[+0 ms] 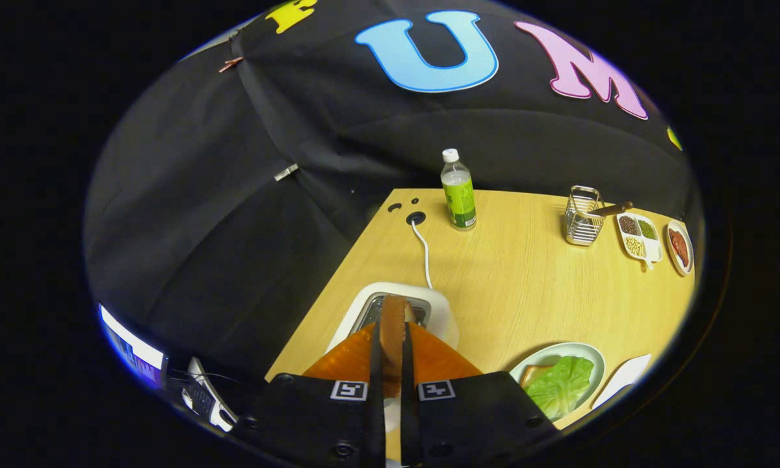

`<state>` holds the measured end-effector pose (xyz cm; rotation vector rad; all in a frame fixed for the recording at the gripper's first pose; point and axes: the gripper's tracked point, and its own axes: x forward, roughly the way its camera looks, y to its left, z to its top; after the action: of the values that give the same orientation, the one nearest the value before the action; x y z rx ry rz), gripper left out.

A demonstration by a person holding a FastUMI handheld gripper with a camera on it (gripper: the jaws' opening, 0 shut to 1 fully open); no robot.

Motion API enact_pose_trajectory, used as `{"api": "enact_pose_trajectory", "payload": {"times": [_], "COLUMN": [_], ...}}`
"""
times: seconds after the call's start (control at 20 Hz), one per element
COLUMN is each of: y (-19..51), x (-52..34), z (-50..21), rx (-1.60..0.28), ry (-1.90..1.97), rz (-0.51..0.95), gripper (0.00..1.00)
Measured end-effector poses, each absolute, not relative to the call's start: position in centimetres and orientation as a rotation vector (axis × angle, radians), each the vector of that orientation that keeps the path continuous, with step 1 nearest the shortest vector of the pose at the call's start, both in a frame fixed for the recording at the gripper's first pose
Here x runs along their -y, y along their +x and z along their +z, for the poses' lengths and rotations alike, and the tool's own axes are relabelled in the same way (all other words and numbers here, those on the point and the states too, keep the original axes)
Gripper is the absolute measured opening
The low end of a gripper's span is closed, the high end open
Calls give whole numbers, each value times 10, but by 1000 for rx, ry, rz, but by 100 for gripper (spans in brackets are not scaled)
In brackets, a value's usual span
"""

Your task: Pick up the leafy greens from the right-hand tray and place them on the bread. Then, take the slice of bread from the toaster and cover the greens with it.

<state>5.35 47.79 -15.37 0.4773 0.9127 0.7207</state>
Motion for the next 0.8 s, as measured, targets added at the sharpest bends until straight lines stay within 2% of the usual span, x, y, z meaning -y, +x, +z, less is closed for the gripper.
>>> {"api": "enact_pose_trajectory", "payload": {"times": [0.4,0.8], "y": [66,48], "x": [-381,-274], "z": [-113,-204], "rx": [-789,-839], "ry": [576,486], "rz": [660,476], "gripper": [14,13]}}
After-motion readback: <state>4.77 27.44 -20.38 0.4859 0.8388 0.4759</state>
